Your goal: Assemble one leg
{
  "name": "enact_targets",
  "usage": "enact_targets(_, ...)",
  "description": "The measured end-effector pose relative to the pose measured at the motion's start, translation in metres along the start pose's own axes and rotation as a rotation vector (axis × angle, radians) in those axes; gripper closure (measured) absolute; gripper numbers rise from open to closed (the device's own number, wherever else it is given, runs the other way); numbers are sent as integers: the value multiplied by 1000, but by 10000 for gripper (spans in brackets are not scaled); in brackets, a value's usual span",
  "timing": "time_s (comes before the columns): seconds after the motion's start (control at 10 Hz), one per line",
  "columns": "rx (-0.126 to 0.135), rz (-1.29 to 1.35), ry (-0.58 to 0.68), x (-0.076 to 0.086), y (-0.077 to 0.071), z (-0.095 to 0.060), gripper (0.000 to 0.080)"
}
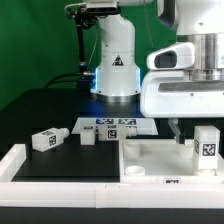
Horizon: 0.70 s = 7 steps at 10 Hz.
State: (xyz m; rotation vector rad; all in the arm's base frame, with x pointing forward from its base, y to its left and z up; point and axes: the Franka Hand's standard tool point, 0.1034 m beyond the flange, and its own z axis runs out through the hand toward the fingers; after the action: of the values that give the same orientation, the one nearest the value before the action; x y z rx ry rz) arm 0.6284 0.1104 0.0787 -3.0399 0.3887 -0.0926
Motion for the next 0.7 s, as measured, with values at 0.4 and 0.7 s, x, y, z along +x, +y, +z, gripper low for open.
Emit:
enact_targets(0.4,6,167,-2,0,0,0,515)
enact_targets(0.7,2,406,-1,1,1,1,512)
